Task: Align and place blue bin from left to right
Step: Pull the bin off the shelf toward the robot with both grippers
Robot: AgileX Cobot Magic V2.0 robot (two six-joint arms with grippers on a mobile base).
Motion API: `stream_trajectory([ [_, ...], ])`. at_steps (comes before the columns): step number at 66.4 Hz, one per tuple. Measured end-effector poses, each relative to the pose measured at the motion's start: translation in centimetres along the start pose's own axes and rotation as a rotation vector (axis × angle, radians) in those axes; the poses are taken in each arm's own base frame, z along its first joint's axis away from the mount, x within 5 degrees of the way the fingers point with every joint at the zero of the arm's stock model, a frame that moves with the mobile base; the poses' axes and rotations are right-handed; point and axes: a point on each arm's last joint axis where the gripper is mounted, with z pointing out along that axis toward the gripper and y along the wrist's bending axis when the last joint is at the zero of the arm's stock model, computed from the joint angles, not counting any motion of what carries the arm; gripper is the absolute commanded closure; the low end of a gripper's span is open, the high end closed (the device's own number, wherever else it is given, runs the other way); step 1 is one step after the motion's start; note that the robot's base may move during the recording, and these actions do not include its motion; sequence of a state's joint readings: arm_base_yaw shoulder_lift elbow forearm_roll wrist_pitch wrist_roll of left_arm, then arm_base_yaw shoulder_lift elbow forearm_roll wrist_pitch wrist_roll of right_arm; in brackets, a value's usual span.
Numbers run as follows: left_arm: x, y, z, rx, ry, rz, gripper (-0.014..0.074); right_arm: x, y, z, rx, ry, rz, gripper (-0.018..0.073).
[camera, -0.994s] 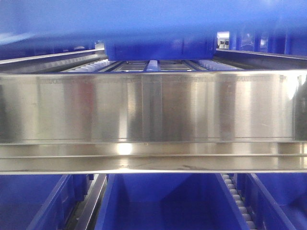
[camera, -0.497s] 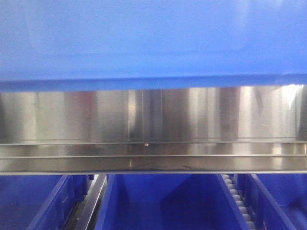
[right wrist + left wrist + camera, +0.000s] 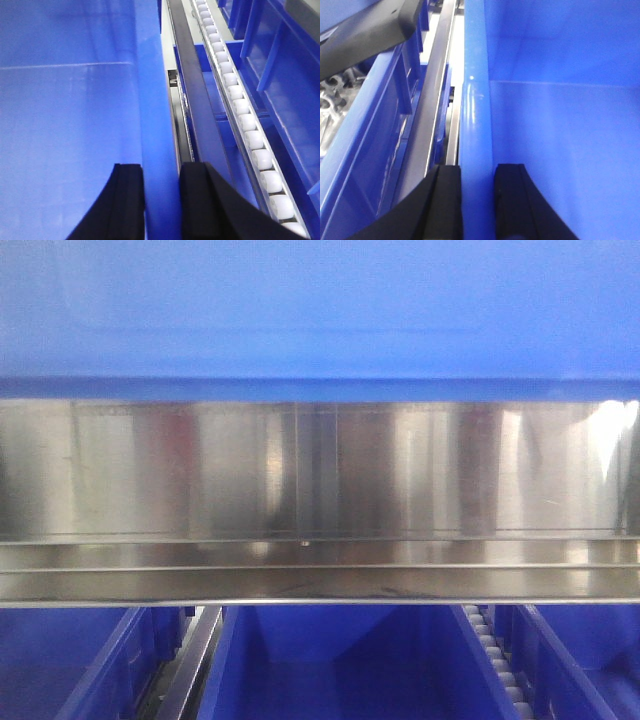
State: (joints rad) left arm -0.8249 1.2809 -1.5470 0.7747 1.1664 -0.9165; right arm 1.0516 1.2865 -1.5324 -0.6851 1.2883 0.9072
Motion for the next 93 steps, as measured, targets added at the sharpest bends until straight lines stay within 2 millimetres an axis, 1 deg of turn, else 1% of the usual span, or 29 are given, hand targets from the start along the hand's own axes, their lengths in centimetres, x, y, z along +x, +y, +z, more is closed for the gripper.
stream_trajectory([
  [17,0.2,-0.47,0.65,-0.011,0.009,0.018,0.0707,0.06,-0.1,0.0,0.011,0.007,0.004,0.0629],
  [93,-0.03,-0.47,0.65,-0.011,-0.016,0.028,0.0707,-0.01,-0.06,0.0,0.007,-0.001,0.006,0.0629],
])
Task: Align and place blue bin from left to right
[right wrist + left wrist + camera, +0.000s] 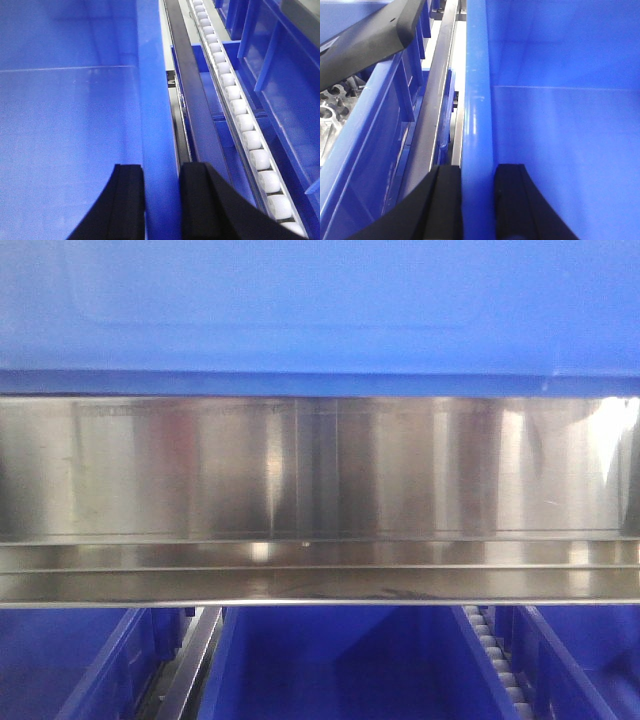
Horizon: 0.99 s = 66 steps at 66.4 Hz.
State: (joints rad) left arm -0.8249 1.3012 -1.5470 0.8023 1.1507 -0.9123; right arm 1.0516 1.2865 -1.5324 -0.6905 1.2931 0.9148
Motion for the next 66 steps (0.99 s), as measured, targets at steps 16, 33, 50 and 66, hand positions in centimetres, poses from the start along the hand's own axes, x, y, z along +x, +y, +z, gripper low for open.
stream_trajectory([
  [16,0.09,0.15,0.0,-0.016,0.01,0.001,0.0707,-0.03,0.04,0.0,-0.004,-0.003,0.0,0.0629],
  [33,0.21,0.3,-0.01,-0.033,0.023,0.001,0.0707,-0.13,0.19,0.0,-0.021,-0.014,0.001,0.0629],
  [50,0.21,0.3,-0.01,-0.033,0.023,0.001,0.0707,-0.11,0.17,0.0,-0.019,-0.012,0.001,0.0629],
  [66,0.21,0.3,-0.01,-0.033,0.023,0.001,0.0707,-0.11,0.17,0.0,-0.019,-0.012,0.001,0.0629],
])
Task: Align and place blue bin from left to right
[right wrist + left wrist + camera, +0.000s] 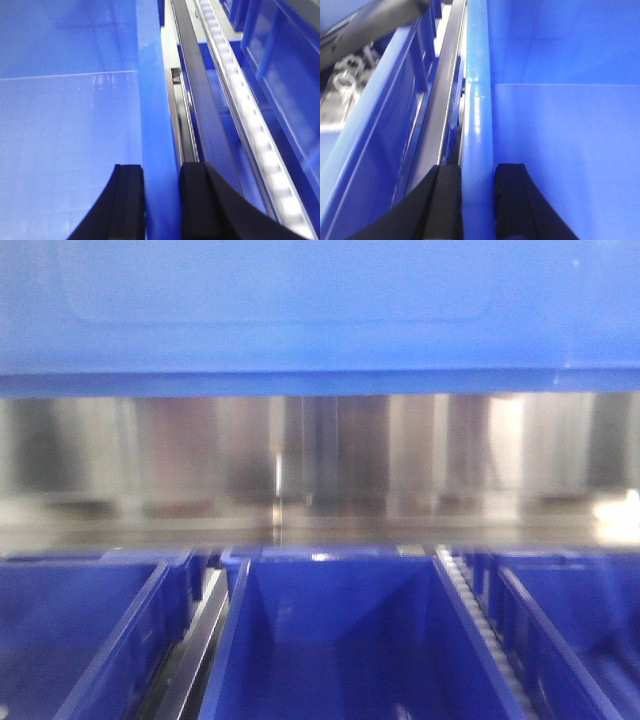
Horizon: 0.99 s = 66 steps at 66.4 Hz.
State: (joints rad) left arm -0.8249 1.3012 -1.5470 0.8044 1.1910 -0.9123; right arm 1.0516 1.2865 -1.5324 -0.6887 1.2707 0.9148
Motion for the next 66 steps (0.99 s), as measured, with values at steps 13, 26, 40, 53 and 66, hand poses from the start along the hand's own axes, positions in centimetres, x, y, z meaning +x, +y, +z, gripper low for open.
stream_trajectory([
  [13,0.01,-0.01,0.0,0.001,0.001,-0.001,0.0707,0.0,0.0,0.0,0.0,0.0,0.0,0.0629],
  [26,0.01,-0.01,0.0,0.001,0.001,-0.001,0.0707,0.0,0.0,0.0,0.0,0.0,0.0,0.0629],
  [40,0.06,0.05,0.0,-0.005,0.006,-0.001,0.0707,0.03,0.02,0.0,-0.002,0.003,0.001,0.0629],
  [53,0.06,0.05,0.0,-0.005,0.006,-0.001,0.0707,0.03,0.02,0.0,-0.002,0.003,0.001,0.0629],
  [66,0.06,0.05,0.0,-0.005,0.006,-0.001,0.0707,0.03,0.02,0.0,-0.002,0.003,0.001,0.0629],
])
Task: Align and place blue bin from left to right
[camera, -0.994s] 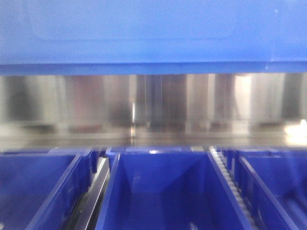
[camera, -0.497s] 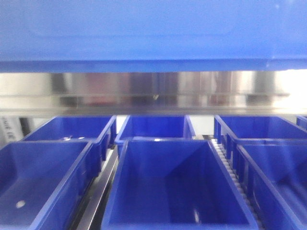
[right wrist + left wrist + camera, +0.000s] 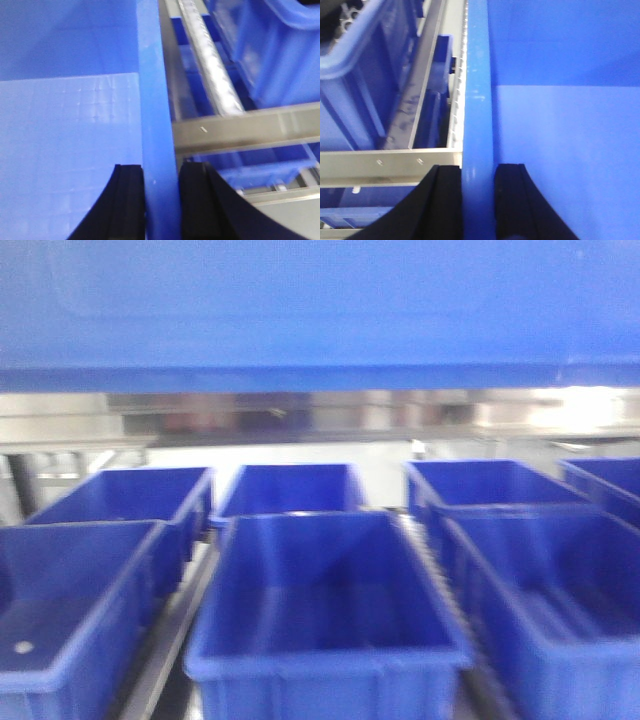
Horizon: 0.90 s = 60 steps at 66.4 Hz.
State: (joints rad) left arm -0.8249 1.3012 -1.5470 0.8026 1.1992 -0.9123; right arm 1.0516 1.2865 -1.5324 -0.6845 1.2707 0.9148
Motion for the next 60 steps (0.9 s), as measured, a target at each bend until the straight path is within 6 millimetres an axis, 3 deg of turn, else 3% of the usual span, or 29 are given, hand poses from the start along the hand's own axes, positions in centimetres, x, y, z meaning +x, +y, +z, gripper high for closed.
stream_trajectory([
  [60,0.0,0.0,0.0,0.0,0.0,0.002,0.0707,0.0,0.0,0.0,0.0,0.0,0.0,0.0629],
])
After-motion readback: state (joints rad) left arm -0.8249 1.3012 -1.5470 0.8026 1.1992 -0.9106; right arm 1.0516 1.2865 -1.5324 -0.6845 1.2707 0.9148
